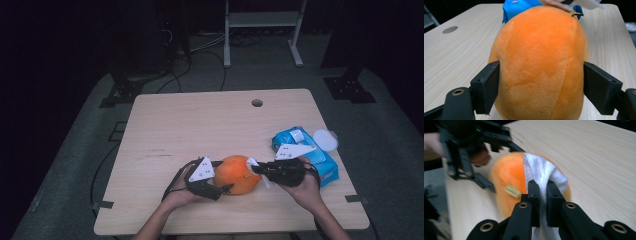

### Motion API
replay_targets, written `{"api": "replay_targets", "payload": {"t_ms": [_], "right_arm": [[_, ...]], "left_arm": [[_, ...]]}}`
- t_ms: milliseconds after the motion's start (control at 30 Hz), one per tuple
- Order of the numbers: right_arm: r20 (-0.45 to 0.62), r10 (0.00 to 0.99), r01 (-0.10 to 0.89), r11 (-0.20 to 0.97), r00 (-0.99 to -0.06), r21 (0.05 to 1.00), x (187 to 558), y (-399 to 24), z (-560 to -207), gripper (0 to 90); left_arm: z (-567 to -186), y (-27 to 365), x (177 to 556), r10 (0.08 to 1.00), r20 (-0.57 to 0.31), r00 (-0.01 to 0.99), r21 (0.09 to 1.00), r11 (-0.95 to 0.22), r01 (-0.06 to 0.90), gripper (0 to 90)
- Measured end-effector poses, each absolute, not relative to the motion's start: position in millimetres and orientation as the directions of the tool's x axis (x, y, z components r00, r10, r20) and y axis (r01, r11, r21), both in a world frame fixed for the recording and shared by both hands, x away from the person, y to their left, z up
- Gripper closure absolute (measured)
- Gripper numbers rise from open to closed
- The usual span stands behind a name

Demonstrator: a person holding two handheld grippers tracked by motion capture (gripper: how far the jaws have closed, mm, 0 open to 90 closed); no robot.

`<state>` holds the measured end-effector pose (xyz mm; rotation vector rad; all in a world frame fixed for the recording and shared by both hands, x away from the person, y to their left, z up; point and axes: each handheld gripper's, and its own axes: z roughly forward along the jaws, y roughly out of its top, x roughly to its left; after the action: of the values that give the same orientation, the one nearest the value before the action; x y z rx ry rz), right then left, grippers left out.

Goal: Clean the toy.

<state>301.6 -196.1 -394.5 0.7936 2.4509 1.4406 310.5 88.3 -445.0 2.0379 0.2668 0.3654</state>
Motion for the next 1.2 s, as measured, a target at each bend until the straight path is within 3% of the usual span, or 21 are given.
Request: {"api": "replay_targets", "payload": {"t_ms": [133, 300, 467, 600, 667, 767, 800, 967, 1067, 1200], "right_arm": [[0.083, 0.535, 0.344, 0.41, -0.841, 0.845, 302.0, -191.3, -396.4, 83.2], [0.123, 0.574, 0.4, 0.385, -0.81, 0.832, 311.8, -207.3, -404.5, 83.2], [0.13, 0.533, 0.369, 0.372, -0.836, 0.852, 305.0, -198.0, -393.9, 83.2], [0.08, 0.512, 0.323, 0.406, -0.855, 0.855, 299.6, -185.8, -386.7, 83.2], [0.099, 0.523, 0.344, 0.395, -0.847, 0.852, 302.6, -191.8, -391.1, 83.2], [0.121, 0.551, 0.38, 0.384, -0.825, 0.842, 308.0, -201.4, -400.0, 83.2], [0.131, 0.555, 0.387, 0.374, -0.821, 0.842, 308.9, -202.7, -400.4, 83.2], [0.1, 0.522, 0.336, 0.382, -0.847, 0.861, 299.4, -189.4, -386.5, 83.2], [0.057, 0.482, 0.276, 0.398, -0.874, 0.875, 290.1, -175.9, -375.2, 83.2], [0.039, 0.501, 0.278, 0.412, -0.865, 0.868, 292.4, -182.1, -375.0, 83.2]], "left_arm": [[-444.6, 90.1, 313.0, 0.355, 0.111, 0.928, 0.888, -0.454, 0.067, 18.7], [-445.0, 92.8, 320.6, 0.402, -0.01, 0.915, 0.902, -0.392, 0.182, 12.2], [-436.7, 89.1, 315.5, 0.372, 0.042, 0.927, 0.903, -0.412, 0.124, 27.8], [-428.9, 87.6, 311.6, 0.354, 0.058, 0.933, 0.907, -0.41, 0.099, 28.5], [-432.3, 90.2, 315.2, 0.36, 0.016, 0.933, 0.913, -0.385, 0.133, 24.8], [-438.2, 91.9, 323.4, 0.409, -0.076, 0.91, 0.899, -0.366, 0.239, 11.6], [-440.2, 92.6, 325.2, 0.41, -0.095, 0.907, 0.899, -0.357, 0.255, 12.2], [-432.6, 87.8, 317.2, 0.379, -0.002, 0.925, 0.914, -0.374, 0.155, 29.9], [-425.0, 81.6, 309.4, 0.338, 0.054, 0.94, 0.917, -0.39, 0.087, 32.5], [-423.9, 80.1, 304.7, 0.329, 0.057, 0.943, 0.918, -0.388, 0.081, 32.8]]}}
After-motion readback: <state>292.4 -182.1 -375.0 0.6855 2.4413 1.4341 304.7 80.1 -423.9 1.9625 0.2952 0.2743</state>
